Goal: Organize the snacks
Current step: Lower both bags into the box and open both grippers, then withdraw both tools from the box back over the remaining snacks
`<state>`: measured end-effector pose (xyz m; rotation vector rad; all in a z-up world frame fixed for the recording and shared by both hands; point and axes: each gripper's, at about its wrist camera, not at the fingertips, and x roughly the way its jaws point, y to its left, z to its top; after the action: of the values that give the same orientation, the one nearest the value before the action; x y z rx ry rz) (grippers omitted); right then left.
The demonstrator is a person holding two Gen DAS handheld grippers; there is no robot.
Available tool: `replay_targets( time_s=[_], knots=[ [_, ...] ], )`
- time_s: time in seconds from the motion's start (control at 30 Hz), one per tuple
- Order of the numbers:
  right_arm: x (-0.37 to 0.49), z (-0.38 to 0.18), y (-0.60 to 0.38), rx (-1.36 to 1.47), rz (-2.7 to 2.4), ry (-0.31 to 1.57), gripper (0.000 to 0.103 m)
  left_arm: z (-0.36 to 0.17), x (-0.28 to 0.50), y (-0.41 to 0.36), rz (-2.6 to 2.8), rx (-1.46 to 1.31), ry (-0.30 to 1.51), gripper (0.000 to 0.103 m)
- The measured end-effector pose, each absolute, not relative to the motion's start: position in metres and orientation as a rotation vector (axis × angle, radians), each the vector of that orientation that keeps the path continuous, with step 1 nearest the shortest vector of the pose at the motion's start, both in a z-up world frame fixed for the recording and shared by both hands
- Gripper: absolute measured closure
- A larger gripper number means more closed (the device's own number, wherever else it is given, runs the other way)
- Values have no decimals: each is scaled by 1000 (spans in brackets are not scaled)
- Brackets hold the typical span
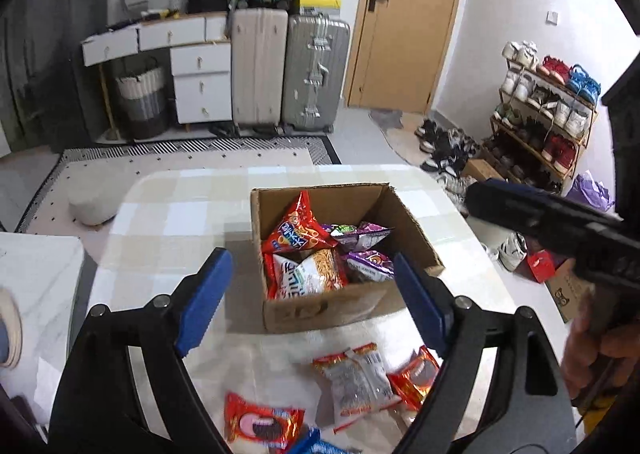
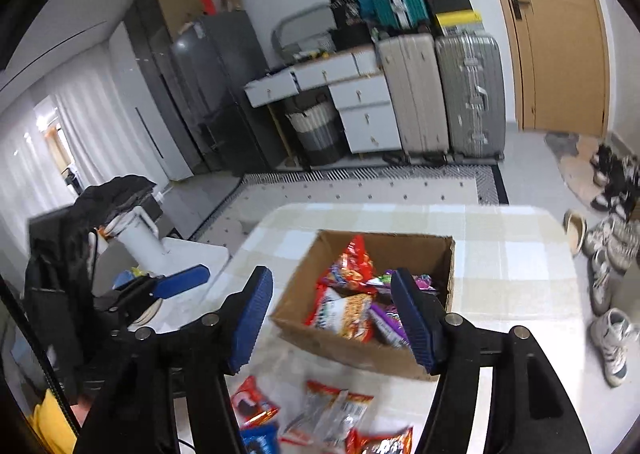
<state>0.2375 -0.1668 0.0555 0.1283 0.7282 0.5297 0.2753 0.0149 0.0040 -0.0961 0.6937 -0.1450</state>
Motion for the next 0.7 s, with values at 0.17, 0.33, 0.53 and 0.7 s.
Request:
replay_targets(
  time_s=[0.17,0.33,0.53,0.7],
  knots=[
    [182,89,-165,112,556,654,38,35,213,21,-126,-104,628,19],
    [123,119,-161,109,585,565,29,76,145,25,-105,-68,518,1],
    [57,146,-155,80,624,473,11,120,75,38,-135,-89,448,1],
    [9,169,-145,32,631,402,1,151,18,56,-99,-88,385,1]
  ],
)
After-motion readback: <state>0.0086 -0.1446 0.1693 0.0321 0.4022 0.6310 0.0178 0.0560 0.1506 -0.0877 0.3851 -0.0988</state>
